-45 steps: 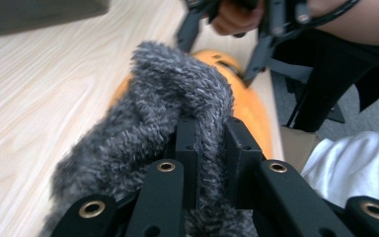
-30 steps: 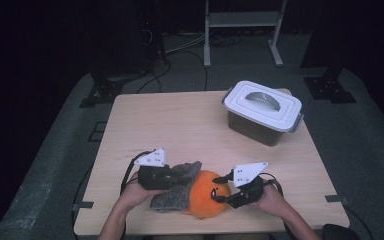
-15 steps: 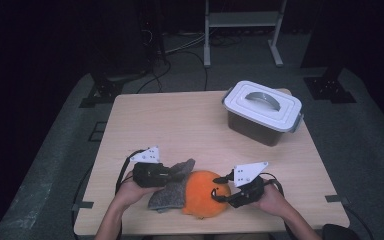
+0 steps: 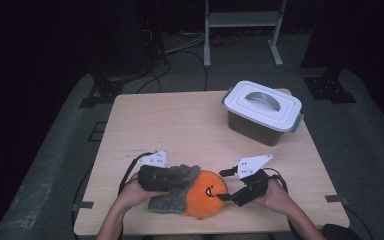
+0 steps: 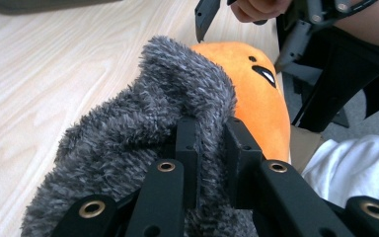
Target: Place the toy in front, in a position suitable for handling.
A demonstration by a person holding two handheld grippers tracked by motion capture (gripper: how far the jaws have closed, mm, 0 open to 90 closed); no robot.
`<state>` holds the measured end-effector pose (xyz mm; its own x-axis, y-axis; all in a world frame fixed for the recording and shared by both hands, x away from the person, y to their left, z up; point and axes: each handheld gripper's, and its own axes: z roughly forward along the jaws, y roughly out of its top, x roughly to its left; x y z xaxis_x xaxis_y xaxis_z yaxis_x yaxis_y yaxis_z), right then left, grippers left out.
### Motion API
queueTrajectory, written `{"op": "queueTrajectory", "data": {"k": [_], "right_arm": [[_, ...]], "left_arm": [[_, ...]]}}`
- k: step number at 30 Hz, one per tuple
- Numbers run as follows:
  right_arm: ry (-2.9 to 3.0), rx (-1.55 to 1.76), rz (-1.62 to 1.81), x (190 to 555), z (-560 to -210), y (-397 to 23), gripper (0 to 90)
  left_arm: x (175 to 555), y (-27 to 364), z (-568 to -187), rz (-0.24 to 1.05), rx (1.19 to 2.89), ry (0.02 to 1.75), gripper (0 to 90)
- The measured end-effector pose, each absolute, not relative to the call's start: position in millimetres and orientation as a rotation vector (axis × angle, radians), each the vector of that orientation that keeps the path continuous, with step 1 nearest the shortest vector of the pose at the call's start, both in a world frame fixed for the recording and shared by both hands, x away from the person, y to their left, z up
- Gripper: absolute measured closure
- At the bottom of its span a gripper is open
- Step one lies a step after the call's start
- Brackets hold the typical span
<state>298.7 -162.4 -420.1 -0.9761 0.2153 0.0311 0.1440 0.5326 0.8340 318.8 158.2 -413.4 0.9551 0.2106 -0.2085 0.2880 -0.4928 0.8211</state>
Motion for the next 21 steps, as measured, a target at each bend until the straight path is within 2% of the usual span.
{"op": "queueTrajectory", "data": {"k": [3, 4, 6, 8, 11, 15, 21], "right_arm": [[2.733, 0.354, 1.454, 302.2, -427.3, -163.2, 30.7], [2.742, 0.36, 1.461, 302.2, -428.6, -162.0, 35.1], [2.712, 0.347, 1.433, 300.3, -423.9, -158.4, 50.9], [2.648, 0.349, 1.474, 298.8, -416.3, -157.6, 53.7], [2.577, 0.301, 1.473, 294.2, -408.9, -155.0, 53.9], [2.573, 0.24, 1.424, 291.8, -410.0, -150.3, 54.1], [2.577, 0.271, 1.449, 295.9, -411.0, -159.0, 53.3]], "left_arm": [[320.3, 158.6, -414.1, -0.102, 2.093, 0.364, 79.0], [319.8, 156.7, -412.3, -0.085, 2.1, 0.363, 79.0], [318.4, 153.8, -406.8, -0.056, 2.088, 0.353, 79.2], [315.7, 151.6, -396.2, -0.054, 2.021, 0.324, 79.2], [312.8, 146.3, -388.4, -0.066, 1.979, 0.281, 79.1], [309.6, 134.0, -392.6, -0.026, 2.074, 0.267, 79.1], [320.0, 150.3, -408.3, -0.087, 2.064, 0.342, 79.1]]}}
